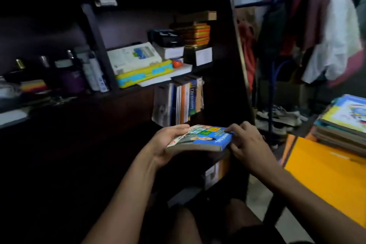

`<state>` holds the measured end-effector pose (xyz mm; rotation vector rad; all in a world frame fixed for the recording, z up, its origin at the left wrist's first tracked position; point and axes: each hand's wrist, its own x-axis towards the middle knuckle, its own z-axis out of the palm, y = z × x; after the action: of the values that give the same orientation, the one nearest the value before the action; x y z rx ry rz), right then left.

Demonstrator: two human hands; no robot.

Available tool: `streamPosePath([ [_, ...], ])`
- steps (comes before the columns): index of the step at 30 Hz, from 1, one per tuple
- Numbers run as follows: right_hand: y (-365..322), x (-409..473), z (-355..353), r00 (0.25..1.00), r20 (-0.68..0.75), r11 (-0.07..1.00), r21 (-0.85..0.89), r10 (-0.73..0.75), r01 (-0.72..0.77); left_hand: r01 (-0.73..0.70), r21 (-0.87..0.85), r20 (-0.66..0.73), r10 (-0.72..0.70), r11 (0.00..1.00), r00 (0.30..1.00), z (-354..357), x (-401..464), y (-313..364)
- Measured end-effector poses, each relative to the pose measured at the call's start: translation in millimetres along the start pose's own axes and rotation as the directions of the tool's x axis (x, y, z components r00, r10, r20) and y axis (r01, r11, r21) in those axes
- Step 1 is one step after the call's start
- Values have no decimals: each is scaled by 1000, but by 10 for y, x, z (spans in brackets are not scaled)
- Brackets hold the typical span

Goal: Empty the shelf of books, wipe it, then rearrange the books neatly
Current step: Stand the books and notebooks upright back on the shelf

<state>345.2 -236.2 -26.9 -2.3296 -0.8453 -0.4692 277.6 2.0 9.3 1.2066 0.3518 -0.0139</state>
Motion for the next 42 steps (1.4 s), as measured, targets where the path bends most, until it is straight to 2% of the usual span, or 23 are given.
streamPosePath([
  [3, -186, 252, 199, 993, 34, 992, -55, -114, 116, -12, -28, 10, 12, 1000, 1000, -248, -16, 119],
  [5, -288, 363, 271, 982, 97, 986, 30, -164, 162, -46, -65, 1, 46, 997, 999, -406, 27, 166],
  [7, -359, 443, 340, 979, 122, 981, 124, -161, 146, -122, -57, -40, 120, 991, 992, -544, 115, 207],
  [9, -388, 498, 438, 987, 85, 975, 187, -139, 121, -179, 26, -71, 180, 984, 981, -607, 207, 210],
  [11, -398, 541, 564, 996, 53, 972, 228, -77, 63, -237, 195, -142, 266, 952, 953, -636, 370, 154],
  [12, -379, 572, 665, 999, 45, 965, 262, -26, 13, -275, 321, -189, 345, 906, 919, -678, 500, 91],
  [14, -344, 621, 850, 993, 66, 933, 343, 97, -113, -305, 613, -249, 544, 729, 801, -765, 798, -62],
  [16, -316, 695, 1072, 983, 91, 902, 392, 157, -181, -229, 790, -265, 653, 569, 709, -825, 1085, -171],
  [17, -327, 714, 1164, 981, 102, 897, 399, 164, -191, -191, 832, -267, 676, 522, 687, -830, 1201, -205],
  [20, -345, 846, 1488, 984, 74, 901, 396, 160, -176, -120, 874, -277, 684, 472, 675, -816, 1548, -177],
  [25, -276, 1037, 1807, 978, 23, 880, 432, 207, -196, -172, 881, -235, 723, 441, 649, -1018, 2039, -135],
  [28, -230, 1036, 1838, 984, 17, 892, 420, 177, -168, -192, 894, -207, 752, 405, 626, -1119, 2128, -149],
  [33, -232, 1045, 1875, 992, 27, 911, 394, 122, -123, -175, 943, -129, 796, 282, 591, -1158, 2176, -176],
  [36, -215, 1064, 1899, 993, 16, 906, 408, 120, -116, -143, 934, -181, 777, 328, 603, -1195, 2119, -141],
  [40, -227, 1119, 1943, 994, 9, 890, 446, 105, -97, -81, 877, -317, 696, 474, 644, -1230, 1996, -117],
  [42, -251, 1190, 1980, 997, 2, 900, 430, 80, -74, -92, 871, -320, 700, 482, 639, -1225, 1979, -103],
])
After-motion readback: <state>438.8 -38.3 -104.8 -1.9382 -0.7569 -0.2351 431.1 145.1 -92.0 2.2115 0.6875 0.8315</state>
